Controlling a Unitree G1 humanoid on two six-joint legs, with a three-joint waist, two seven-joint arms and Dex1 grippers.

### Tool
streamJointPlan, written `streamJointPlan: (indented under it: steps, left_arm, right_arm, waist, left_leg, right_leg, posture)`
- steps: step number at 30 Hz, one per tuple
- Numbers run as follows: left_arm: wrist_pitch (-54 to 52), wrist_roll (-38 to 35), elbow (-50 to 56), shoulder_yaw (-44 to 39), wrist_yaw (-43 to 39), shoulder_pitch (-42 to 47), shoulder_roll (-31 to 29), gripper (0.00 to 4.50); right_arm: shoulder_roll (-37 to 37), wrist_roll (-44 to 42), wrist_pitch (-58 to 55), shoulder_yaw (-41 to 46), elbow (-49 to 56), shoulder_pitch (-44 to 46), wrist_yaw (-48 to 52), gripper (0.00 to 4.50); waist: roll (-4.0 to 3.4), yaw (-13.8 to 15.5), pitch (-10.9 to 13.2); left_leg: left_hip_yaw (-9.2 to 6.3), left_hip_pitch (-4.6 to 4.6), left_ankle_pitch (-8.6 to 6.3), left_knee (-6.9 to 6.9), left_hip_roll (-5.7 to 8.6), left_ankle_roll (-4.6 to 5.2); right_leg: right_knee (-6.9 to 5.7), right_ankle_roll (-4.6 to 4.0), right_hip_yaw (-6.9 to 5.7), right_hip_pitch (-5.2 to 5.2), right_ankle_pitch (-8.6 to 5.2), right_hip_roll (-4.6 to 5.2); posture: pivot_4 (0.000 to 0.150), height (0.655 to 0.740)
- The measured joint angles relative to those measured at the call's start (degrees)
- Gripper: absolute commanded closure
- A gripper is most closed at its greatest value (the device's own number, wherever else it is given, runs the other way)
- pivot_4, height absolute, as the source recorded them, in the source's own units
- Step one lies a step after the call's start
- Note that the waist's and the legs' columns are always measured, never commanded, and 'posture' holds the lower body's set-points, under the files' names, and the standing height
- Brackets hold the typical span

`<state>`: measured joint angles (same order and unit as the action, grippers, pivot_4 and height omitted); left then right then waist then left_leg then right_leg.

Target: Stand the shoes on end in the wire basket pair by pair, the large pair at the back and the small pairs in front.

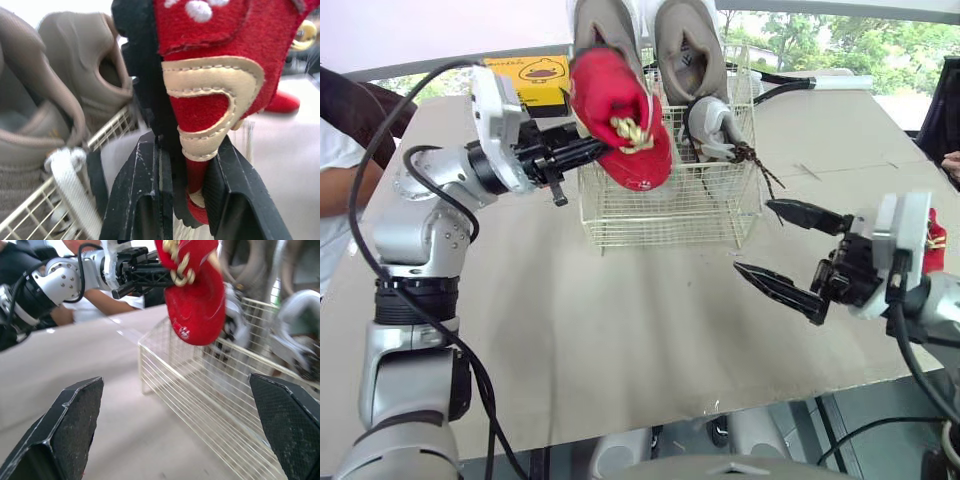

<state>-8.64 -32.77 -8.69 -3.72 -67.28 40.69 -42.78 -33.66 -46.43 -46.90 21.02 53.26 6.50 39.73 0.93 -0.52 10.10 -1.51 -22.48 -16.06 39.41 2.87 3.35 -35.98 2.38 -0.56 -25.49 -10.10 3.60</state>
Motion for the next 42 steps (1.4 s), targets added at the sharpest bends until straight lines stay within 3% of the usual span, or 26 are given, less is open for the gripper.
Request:
streamJointPlan:
  steps: [9,10,15,16,23,25,29,33,37,42]
  left_arm:
    - [9.5,9.0,-7.7,4.2,-3.9,0.0,4.4,4.02]
    - [9.8,9.5,-8.0,4.2,-4.0,0.0,4.3,3.22]
    - [9.6,11.1,-8.3,4.4,-6.9,-1.2,3.4,1.27]
    - [9.3,11.1,-8.2,4.4,-7.4,-1.3,3.0,1.06]
    - [-10.0,0.2,1.2,-3.9,-5.9,-5.0,-4.1,1.06]
    - [-17.9,-5.6,4.2,-8.1,-1.0,-4.1,-4.1,1.06]
    - [-34.0,-22.1,10.3,-14.8,11.7,2.4,0.5,1.06]
    - [-41.8,-33.9,19.0,-14.0,19.2,2.4,6.5,1.06]
    - [-43.6,-35.3,27.8,-6.6,18.8,-2.9,8.9,1.06]
    - [-39.6,-27.1,33.1,2.2,13.9,-9.1,8.5,1.06]
  right_arm:
    - [-3.6,0.7,4.6,-1.3,-0.5,-2.1,-1.6,0.0]
    - [-3.7,0.7,4.7,-1.6,-0.5,-1.9,-1.7,0.0]
    - [-5.5,0.4,5.1,-2.9,-1.2,-1.2,-2.6,0.0]
    - [-5.6,0.4,5.2,-3.0,-1.4,-1.2,-2.6,0.0]
    - [-6.6,0.9,7.0,-3.2,-3.2,-2.8,-2.8,0.0]
    - [-6.9,1.5,7.2,-3.1,-4.3,-3.7,-3.6,0.0]
    - [-4.8,1.4,6.6,0.0,-9.0,-2.2,-10.3,0.0]
    - [-5.6,1.4,4.8,6.1,-12.8,-3.6,-14.9,0.0]
    - [-9.4,4.0,2.4,10.9,-14.4,-9.2,-16.4,0.0]
    - [-13.8,6.3,-3.7,16.2,-15.8,-15.5,-17.0,0.0]
  waist:
    - [0.06,0.4,0.0]
    - [0.07,0.5,0.0]
    - [0.08,0.8,0.0]
    - [0.08,0.9,0.0]
    - [0.09,0.1,0.0]
    - [0.11,0.5,0.0]
    - [0.21,1.4,0.0]
    - [0.2,1.6,0.0]
    - [0.12,1.3,0.0]
    - [0.06,1.3,-0.1]
  left_leg:
    - [-0.08,-0.08,-0.02,0.01,-0.02,0.03]
    - [-0.09,-0.07,-0.02,0.01,-0.02,0.04]
    - [-0.11,-0.07,-0.14,0.01,-0.03,0.23]
    - [-0.11,-0.06,-0.13,0.01,-0.04,0.23]
    - [-0.16,-0.09,-0.15,0.01,-0.13,0.25]
    - [-0.19,-0.11,-0.12,0.04,-0.1,0.2]
    - [-0.26,-0.17,-0.01,0.1,-0.01,0.01]
    - [-0.32,-0.18,-0.01,0.08,0.05,0.0]
    - [-0.2,-0.14,0.0,-0.05,0.02,-0.01]
    - [0.06,-0.01,-0.01,-0.09,-0.07,0.0]
  right_leg:
    - [0.04,0.02,-0.05,-0.02,0.02,0.12]
    - [0.04,0.02,-0.05,-0.01,0.02,0.13]
    - [0.03,0.02,-0.07,-0.01,0.02,0.13]
    - [0.03,0.02,-0.07,0.0,0.02,0.12]
    - [0.02,0.03,-0.09,-0.02,0.01,0.09]
    - [0.03,0.04,-0.09,0.0,0.02,0.12]
    - [0.04,0.11,-0.08,0.01,0.06,0.21]
    - [0.03,0.19,-0.06,0.0,0.12,0.29]
    - [0.04,0.18,0.08,-0.04,0.11,0.2]
    - [0.06,0.13,0.33,0.0,0.09,0.02]
  posture:
    - [0.15,0.74]
    - [0.15,0.74]
    - [0.15,0.74]
    - [0.15,0.74]
    - [0.15,0.74]
    - [0.15,0.74]
    - [0.15,0.74]
    - [0.15,0.74]
    - [0.15,0.74]
    - [0.15,0.74]
